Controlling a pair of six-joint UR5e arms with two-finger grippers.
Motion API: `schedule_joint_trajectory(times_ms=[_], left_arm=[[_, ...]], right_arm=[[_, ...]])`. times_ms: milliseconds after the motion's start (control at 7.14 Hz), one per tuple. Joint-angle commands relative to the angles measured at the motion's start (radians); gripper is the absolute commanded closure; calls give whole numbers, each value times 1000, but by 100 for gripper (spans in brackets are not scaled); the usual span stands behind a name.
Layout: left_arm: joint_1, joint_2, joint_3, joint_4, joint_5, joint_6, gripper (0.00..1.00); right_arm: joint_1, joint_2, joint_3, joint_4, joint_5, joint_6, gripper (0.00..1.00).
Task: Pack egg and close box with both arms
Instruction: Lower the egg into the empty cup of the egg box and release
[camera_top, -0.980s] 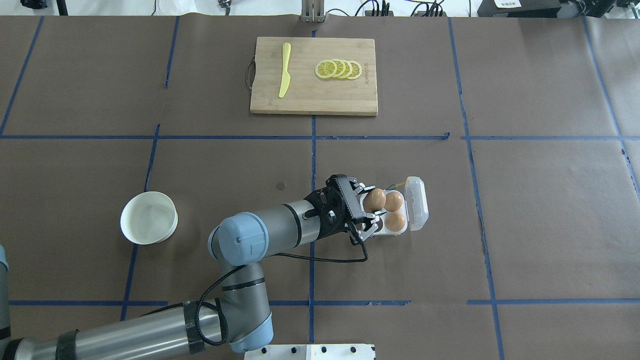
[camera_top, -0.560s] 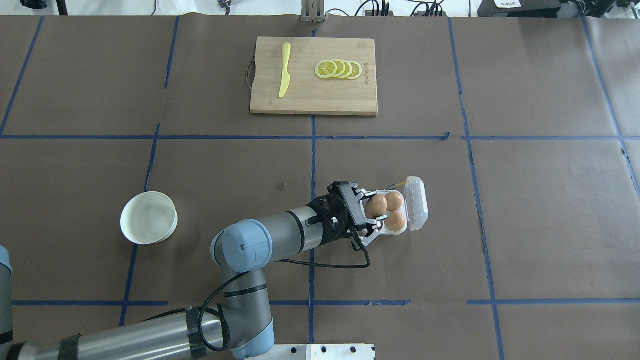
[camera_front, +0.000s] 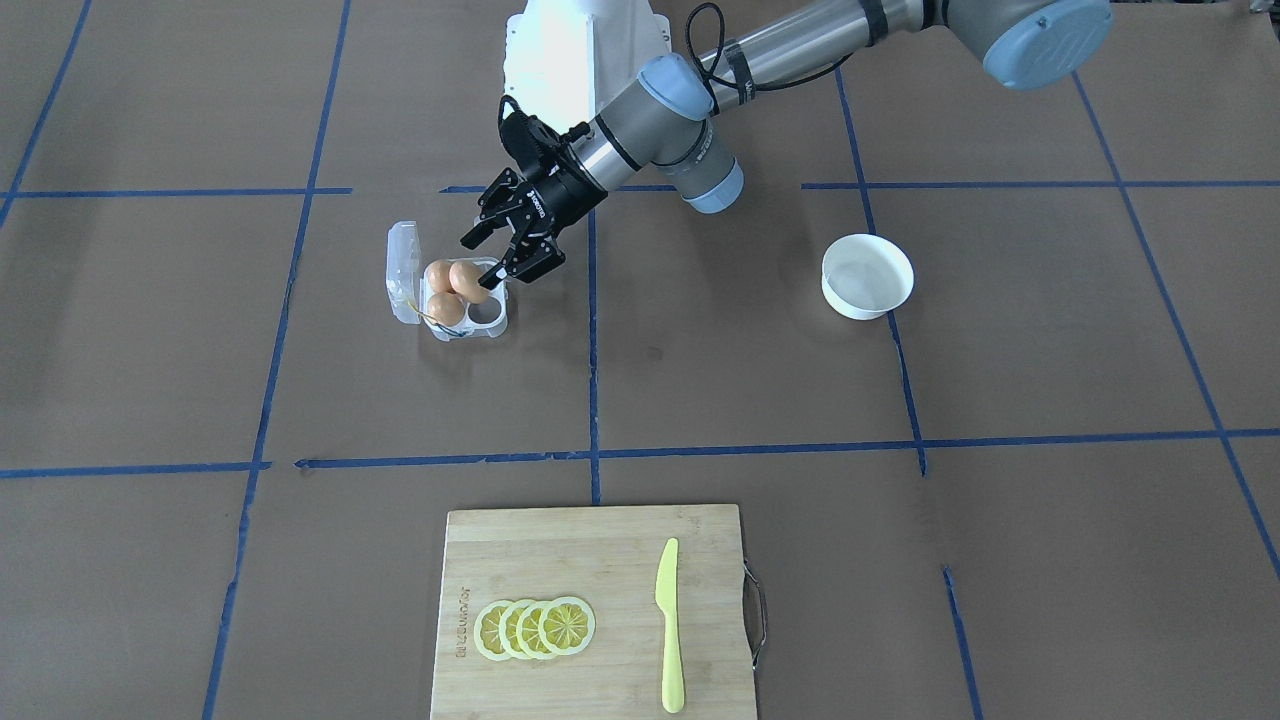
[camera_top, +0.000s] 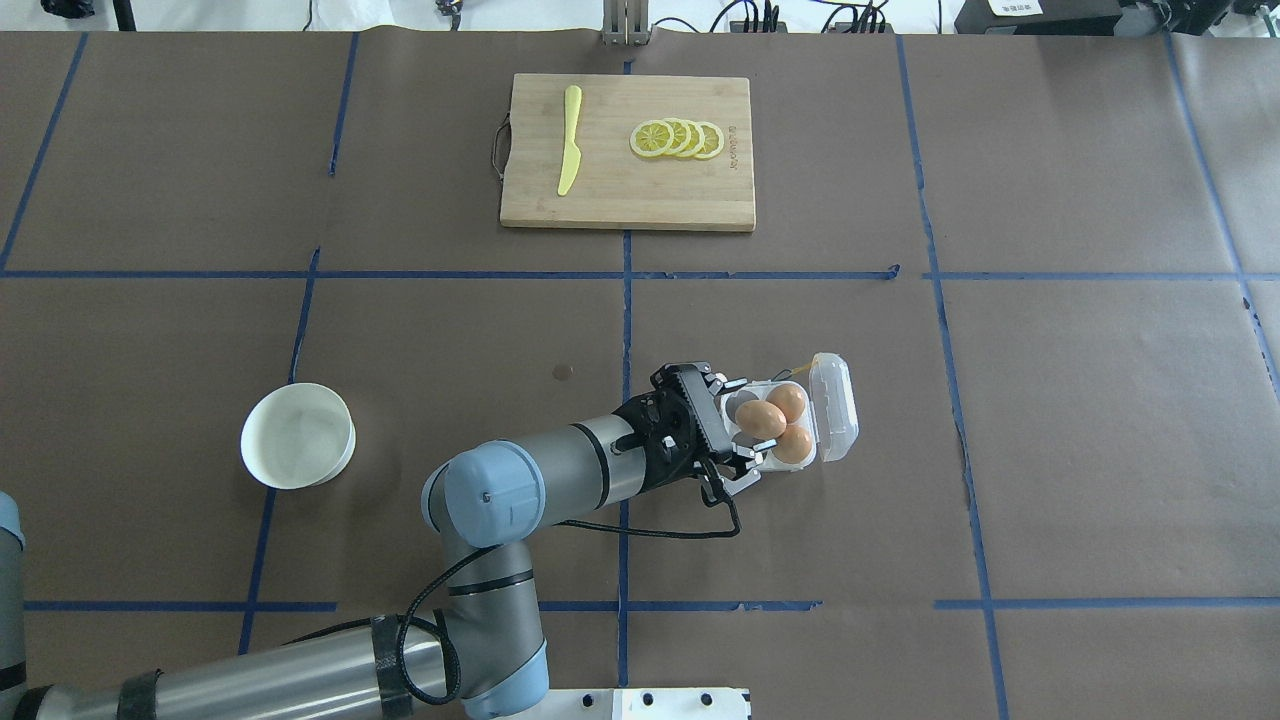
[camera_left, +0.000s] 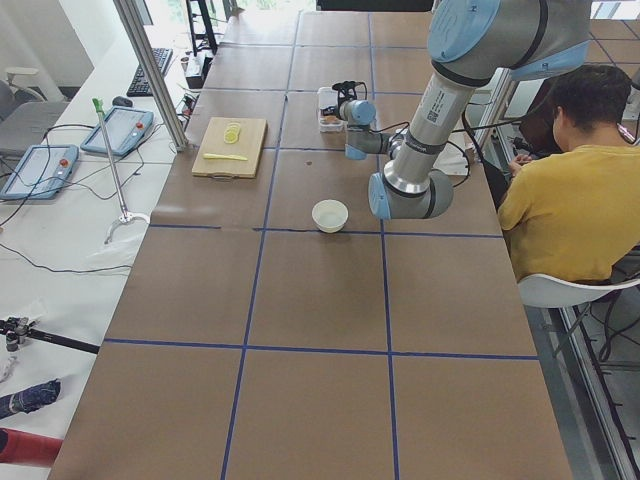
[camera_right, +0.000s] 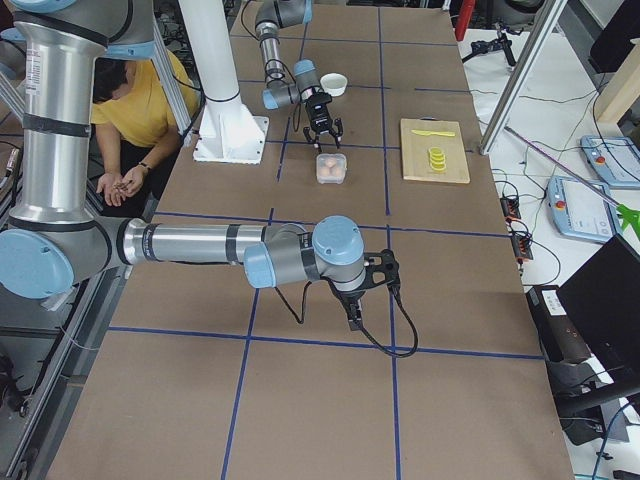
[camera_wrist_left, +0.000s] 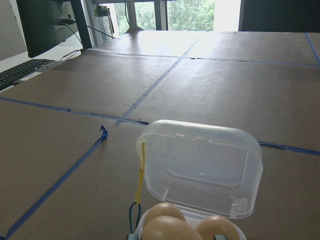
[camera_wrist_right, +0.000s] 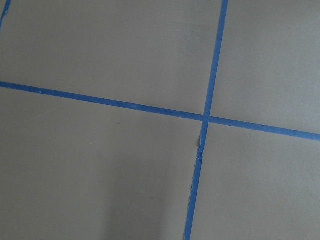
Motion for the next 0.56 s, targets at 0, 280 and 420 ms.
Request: schedule_joint_trajectory(times_ms=[0,280,420], left_arm=[[0,0,0,0,-1,-1,21],[-1,-3,-3,1,-4,-7,21],[-11,-5,-15,1,-19,-77,20]], right_arm=[[0,3,-1,-2,0,1,0],[0,7,-9,0,0,1,0],[0,9,-9,0,1,1,0]])
